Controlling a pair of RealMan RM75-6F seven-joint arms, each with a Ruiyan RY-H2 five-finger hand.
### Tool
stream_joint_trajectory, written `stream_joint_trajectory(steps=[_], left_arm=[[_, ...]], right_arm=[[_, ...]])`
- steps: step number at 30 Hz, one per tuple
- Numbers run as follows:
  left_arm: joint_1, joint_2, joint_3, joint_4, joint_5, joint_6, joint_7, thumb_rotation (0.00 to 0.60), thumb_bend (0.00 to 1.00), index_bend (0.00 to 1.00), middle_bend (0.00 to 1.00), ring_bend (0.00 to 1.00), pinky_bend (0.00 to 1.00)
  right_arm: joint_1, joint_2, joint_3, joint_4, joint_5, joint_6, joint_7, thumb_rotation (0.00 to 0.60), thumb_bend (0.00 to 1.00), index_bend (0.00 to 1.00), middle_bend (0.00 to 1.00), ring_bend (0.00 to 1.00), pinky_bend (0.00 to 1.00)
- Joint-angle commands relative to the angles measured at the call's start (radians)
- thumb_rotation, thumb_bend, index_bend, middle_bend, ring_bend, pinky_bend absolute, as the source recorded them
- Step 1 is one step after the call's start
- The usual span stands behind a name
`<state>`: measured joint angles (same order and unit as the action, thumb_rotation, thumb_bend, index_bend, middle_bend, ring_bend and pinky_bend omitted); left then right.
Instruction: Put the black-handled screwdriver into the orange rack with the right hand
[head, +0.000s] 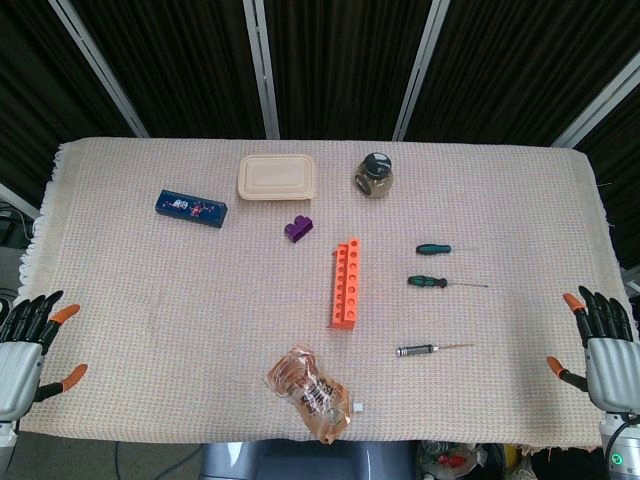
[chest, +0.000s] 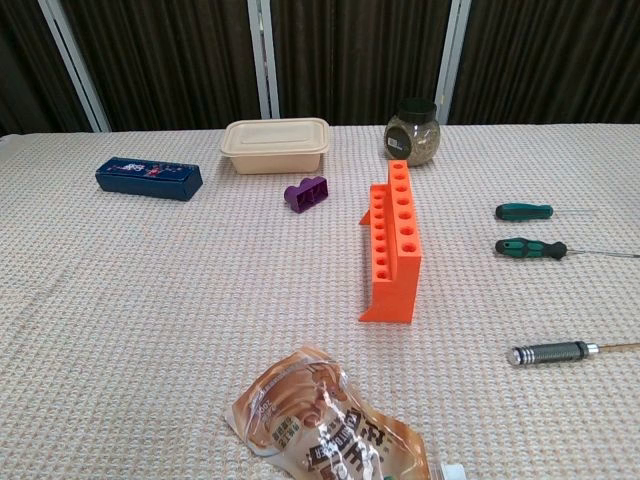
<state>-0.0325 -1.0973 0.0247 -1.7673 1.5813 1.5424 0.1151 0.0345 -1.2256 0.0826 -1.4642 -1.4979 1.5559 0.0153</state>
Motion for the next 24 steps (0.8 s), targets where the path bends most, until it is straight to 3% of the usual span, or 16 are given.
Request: stream_joint_trajectory(steps=[1,7,24], left_arm=[[-0.012,-0.007,-0.009,0.001,-0.022,-0.024,0.010,0.600,0.19,0.18,0.03,0.00,0.00],[-0.032,-0.030,-0.021,0.010,-0.050,-0.064,0.014,0.600,0.19,0.18,0.03,0.00,0.00],[-0.038,-0.035,-0.033,0.039,-0.028,-0.044,-0.025,0.600,0.19,0.18,0.03,0.00,0.00]], right_arm=[[0.002,-0.001,0.003,-0.006,0.009,-0.009,-0.005,0.600,0.10,0.11,0.02,0.00,0.00],[0.008,-0.004,0.008,-0.023,0.023,-0.022,-0.032,0.600,0.10,0.12,0.03,0.00,0.00],[-0.005,0.013,0.006,-0.069,-0.004,0.020,-0.077,0.600,0.13,0.15,0.04,0.00,0.00]])
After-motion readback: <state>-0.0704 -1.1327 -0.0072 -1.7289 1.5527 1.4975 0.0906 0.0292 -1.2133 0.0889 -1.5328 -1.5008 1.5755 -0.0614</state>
